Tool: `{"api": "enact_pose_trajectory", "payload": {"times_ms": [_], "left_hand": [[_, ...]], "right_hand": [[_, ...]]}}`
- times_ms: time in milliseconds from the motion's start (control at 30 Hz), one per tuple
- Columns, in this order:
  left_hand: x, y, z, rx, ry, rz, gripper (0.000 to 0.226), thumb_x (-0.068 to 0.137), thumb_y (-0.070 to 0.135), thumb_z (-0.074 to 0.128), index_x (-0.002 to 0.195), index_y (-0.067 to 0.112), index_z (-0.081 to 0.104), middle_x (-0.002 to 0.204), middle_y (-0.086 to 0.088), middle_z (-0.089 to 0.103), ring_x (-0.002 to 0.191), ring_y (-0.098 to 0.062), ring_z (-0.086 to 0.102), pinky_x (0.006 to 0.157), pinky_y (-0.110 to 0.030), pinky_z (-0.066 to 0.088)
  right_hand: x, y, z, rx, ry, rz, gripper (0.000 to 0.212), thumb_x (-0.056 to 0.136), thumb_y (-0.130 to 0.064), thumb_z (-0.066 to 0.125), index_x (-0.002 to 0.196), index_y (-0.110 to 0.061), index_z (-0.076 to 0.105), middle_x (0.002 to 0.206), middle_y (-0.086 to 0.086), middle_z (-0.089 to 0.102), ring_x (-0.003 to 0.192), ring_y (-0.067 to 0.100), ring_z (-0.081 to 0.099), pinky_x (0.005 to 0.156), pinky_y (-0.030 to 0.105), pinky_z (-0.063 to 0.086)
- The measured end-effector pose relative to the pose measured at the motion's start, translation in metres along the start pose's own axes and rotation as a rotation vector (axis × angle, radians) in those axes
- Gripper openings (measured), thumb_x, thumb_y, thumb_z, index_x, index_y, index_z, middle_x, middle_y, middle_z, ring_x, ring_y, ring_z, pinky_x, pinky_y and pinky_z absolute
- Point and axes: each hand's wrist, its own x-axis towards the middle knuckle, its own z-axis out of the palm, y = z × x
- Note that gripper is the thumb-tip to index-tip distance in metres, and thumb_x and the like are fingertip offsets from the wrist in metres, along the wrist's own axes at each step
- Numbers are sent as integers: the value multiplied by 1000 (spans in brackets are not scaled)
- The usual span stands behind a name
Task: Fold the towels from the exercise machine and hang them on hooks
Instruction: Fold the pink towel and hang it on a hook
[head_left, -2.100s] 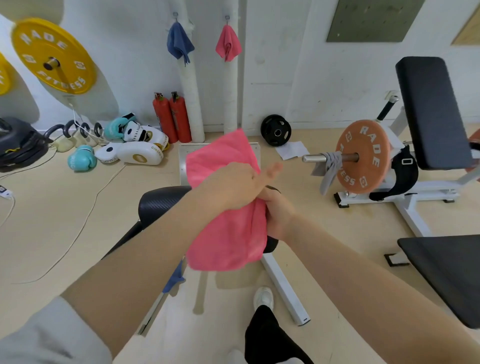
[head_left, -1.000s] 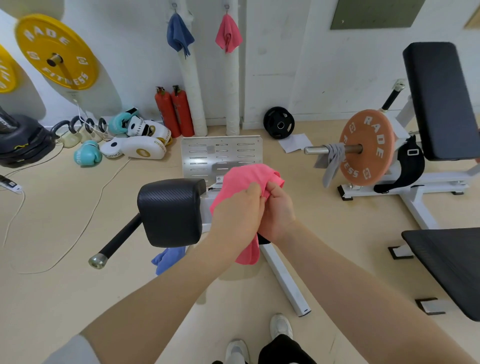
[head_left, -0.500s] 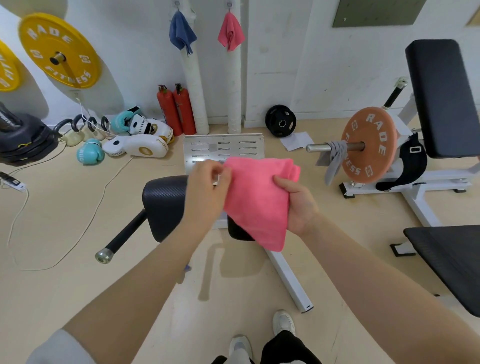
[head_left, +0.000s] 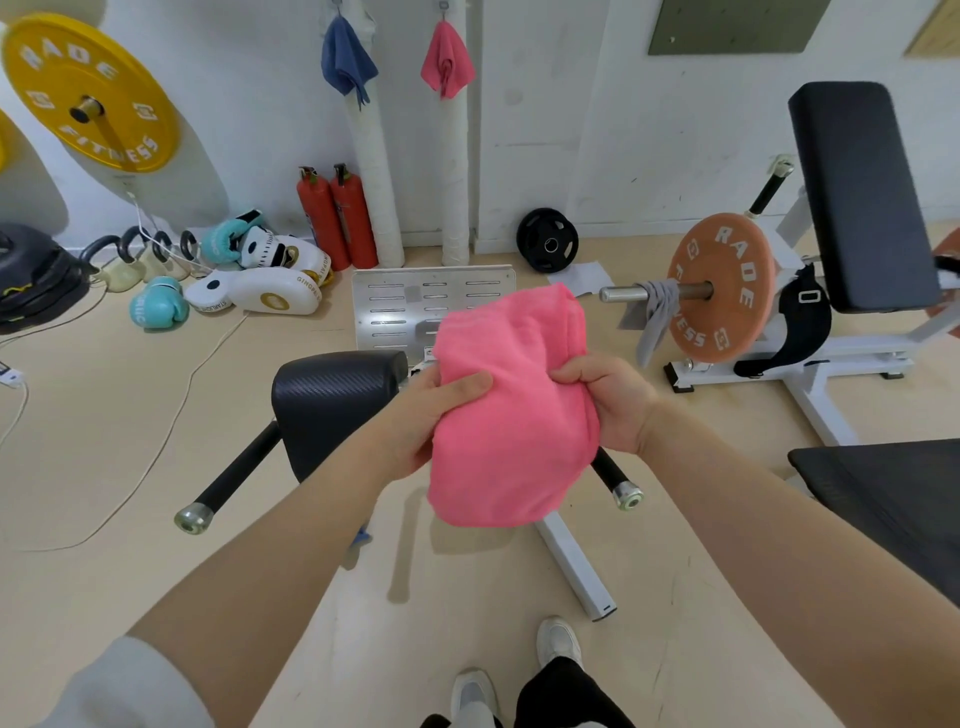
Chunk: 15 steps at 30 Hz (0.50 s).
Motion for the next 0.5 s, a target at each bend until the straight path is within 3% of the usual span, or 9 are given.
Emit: {"api": "enact_pose_trajectory", "payload": {"times_ms": [100, 233, 300, 367, 433, 500], "left_hand": [[1, 3, -3, -93, 35, 49, 34, 72, 24, 64, 105, 19, 63, 102, -2, 70, 96, -21, 65, 86, -36, 52], [1, -2, 0, -189, 12, 15, 51, 72, 31, 72, 120, 24, 57, 113, -3, 67, 100, -20, 64, 79, -35, 58], [-1, -3, 1, -207, -62, -63, 80, 49, 47, 84, 119, 22, 56, 105, -2, 72, 93, -19, 69, 68, -32, 59], [-3, -5, -1, -198, -117, -85, 96, 25, 50, 91, 111, 22, 58, 94, 1, 75, 84, -14, 72, 60, -26, 57], [-5, -8, -2, -199, -148, -96, 92, 18, 45, 92, 101, 20, 63, 87, 1, 75, 78, -13, 72, 56, -24, 56], [-6, -13, 1, -199, -141, -136, 74, 24, 37, 94, 90, 16, 67, 81, -1, 76, 71, -14, 72, 52, -24, 56]], "right_hand": [[2, 2, -5, 67, 46, -23, 40, 69, -1, 51, 109, -7, 58, 96, 9, 66, 87, 24, 63, 78, 36, 51], [4, 4, -4, 65, 170, -97, 26, 84, 6, 40, 91, -11, 58, 93, 9, 62, 85, 25, 59, 86, 39, 47], [4, 4, -2, 68, 212, -104, 24, 85, 4, 41, 87, -12, 59, 90, 9, 62, 82, 23, 59, 81, 38, 48], [6, 5, -2, 100, 238, -103, 21, 85, 2, 42, 91, -8, 60, 90, 9, 63, 82, 22, 59, 78, 34, 49], [7, 6, -1, 171, 257, -98, 19, 86, 0, 44, 97, -4, 59, 85, 9, 65, 79, 20, 61, 77, 32, 50], [8, 7, -1, 248, 275, -81, 16, 87, -4, 45, 92, -4, 60, 77, 7, 66, 74, 19, 61, 73, 32, 51]]}}
